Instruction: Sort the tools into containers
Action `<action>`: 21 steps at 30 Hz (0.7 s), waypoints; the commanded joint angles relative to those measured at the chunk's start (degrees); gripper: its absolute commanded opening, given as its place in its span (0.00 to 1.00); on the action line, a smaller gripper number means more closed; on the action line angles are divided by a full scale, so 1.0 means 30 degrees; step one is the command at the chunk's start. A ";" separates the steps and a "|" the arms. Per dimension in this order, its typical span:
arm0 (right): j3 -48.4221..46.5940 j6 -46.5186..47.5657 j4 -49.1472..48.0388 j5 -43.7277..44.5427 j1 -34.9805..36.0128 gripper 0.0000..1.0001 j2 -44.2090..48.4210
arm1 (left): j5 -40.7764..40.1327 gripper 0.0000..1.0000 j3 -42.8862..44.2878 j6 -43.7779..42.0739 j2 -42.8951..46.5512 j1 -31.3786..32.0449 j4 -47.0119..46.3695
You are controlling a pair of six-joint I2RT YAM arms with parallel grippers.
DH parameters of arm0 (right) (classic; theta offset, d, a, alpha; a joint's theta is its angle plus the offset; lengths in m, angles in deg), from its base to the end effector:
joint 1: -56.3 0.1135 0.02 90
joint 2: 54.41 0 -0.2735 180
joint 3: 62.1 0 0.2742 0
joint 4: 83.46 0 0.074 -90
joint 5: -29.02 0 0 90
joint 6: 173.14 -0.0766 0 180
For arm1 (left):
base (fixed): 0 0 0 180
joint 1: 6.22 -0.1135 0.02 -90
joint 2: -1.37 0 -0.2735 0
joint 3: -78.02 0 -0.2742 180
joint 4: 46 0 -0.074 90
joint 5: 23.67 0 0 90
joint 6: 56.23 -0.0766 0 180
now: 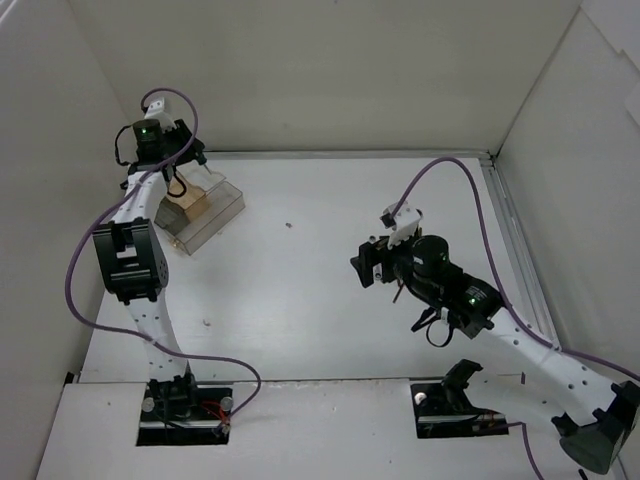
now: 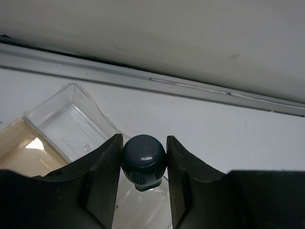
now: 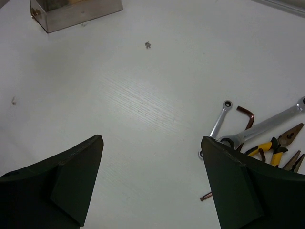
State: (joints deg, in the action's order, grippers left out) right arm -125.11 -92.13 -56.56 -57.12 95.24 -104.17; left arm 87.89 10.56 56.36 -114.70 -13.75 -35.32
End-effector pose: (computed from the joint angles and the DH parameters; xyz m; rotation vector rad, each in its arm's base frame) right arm 0.2027 0.1571 0.3496 -0.4284 1.7903 0.5310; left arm 0.5536 0.0448 0.3066 -0.2116 1.8204 -0.5271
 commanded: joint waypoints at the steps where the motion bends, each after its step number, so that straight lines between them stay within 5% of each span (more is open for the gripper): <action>1: -0.0115 -0.1219 -0.0535 0.1087 -0.0030 0.82 -0.0785 | 0.1452 0.00 0.3863 -0.0264 -0.1580 -0.0564 -0.1376; 12: -0.1754 -0.1718 -0.0506 0.1644 -0.0235 0.83 -0.4358 | 0.1338 0.02 0.6895 0.0117 -0.5692 -0.1182 -0.0551; 21: -0.1639 -0.2245 -0.0535 0.1995 -0.0235 0.83 -0.4422 | 0.1310 0.32 0.5901 0.0322 -0.5812 -0.1182 -0.0637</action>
State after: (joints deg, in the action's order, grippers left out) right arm -127.85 -97.18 -55.01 -53.41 94.87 -118.57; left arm 90.91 27.11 56.76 -135.86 -17.07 -33.18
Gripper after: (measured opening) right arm 0.826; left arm 0.349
